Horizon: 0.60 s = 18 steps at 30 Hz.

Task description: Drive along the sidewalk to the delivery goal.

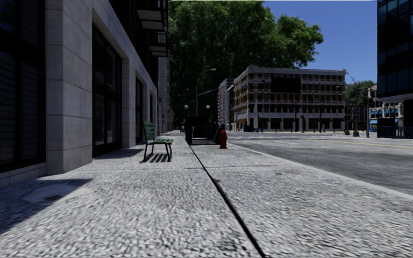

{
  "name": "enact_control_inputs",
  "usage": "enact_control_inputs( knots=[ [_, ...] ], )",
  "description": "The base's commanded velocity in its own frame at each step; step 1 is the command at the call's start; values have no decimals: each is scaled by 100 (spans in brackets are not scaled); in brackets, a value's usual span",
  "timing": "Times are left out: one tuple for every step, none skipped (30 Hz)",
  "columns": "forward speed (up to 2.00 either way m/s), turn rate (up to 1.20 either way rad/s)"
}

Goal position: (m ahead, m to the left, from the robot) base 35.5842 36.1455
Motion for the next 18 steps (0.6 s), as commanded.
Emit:
enact_control_inputs(
  knots=[
    [200, -21],
    [200, -21],
    [200, -21],
    [200, -20],
    [200, -18],
    [200, -2],
    [200, -2],
    [200, 0],
    [200, 0],
    [200, 0],
    [200, 0],
    [200, 0],
    [200, 0],
    [200, 0],
    [200, 0],
    [200, 0],
    [200, 0],
    [200, 0]
  ],
)
